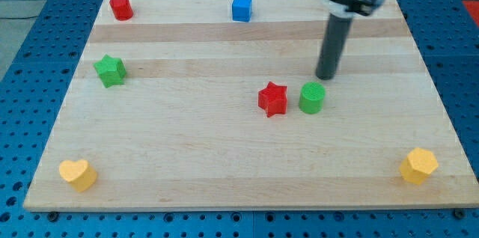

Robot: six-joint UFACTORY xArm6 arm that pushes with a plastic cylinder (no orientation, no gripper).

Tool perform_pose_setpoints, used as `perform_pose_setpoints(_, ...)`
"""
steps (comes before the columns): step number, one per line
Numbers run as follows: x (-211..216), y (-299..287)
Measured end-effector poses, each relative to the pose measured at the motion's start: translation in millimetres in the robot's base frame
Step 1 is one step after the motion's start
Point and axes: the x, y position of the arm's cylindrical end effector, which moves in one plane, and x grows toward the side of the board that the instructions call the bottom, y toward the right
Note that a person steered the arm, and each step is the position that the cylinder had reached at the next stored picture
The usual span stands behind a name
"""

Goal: Move the green star left to the red star at center of the board

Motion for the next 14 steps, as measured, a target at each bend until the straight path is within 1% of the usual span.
perform_pose_setpoints(3, -51.4, -310.1)
perform_pose_setpoints(4, -49.3, -399.6)
perform_pose_setpoints(5, -27.7, -403.8)
perform_pose_setpoints(7, 39.5, -312.3)
perform_pose_setpoints(8, 66.6, -269.4)
perform_pose_setpoints(9, 58.4, -299.9)
perform_pose_setpoints(10, 22.8, -316.3)
perform_pose_setpoints(11, 13.6, -285.1)
perform_pose_setpoints(13, 62.7, -224.4)
perform_pose_setpoints(14, 71.8, -206.8)
